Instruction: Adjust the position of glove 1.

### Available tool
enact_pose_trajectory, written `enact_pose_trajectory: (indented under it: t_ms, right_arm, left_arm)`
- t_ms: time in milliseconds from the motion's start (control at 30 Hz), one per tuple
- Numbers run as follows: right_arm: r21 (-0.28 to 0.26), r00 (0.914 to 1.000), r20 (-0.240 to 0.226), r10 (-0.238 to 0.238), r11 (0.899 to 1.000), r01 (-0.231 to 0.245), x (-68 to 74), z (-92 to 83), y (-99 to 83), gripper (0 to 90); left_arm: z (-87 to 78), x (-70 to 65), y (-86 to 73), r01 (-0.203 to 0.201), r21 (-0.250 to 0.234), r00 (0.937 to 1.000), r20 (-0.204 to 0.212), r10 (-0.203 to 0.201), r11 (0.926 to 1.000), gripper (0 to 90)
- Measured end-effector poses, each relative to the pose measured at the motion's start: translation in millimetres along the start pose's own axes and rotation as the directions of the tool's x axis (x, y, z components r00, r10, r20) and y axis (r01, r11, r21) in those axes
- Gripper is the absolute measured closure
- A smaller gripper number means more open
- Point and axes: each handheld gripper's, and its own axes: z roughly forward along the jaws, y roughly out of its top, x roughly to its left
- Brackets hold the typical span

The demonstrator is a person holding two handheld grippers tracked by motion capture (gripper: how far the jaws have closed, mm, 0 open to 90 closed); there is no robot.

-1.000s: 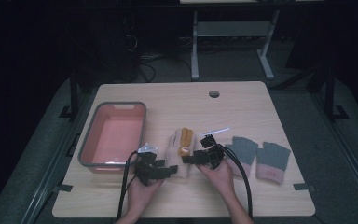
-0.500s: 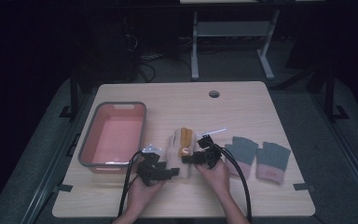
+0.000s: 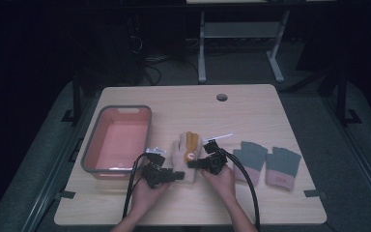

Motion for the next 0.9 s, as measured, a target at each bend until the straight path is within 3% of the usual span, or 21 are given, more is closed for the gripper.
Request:
enact_pose_trajectory:
  t_ms: [467,900]
  right_arm:
    - [-0.016,0.9993,-0.013,-0.034,0.999,0.034,1.2,-8.8,1.8,79.4]
    - [-0.039,0.9989,-0.038,-0.028,0.999,0.027,2.7,-25.1,4.0,80.1]
  left_arm:
    - [-0.9,-0.2,4.6,-0.003,-0.013,0.9988,0.048,0.004,0.9999,66.4]
    - [-5.4,-6.6,10.1,-0.014,-0.044,0.9968,0.078,0.017,0.999,66.5]
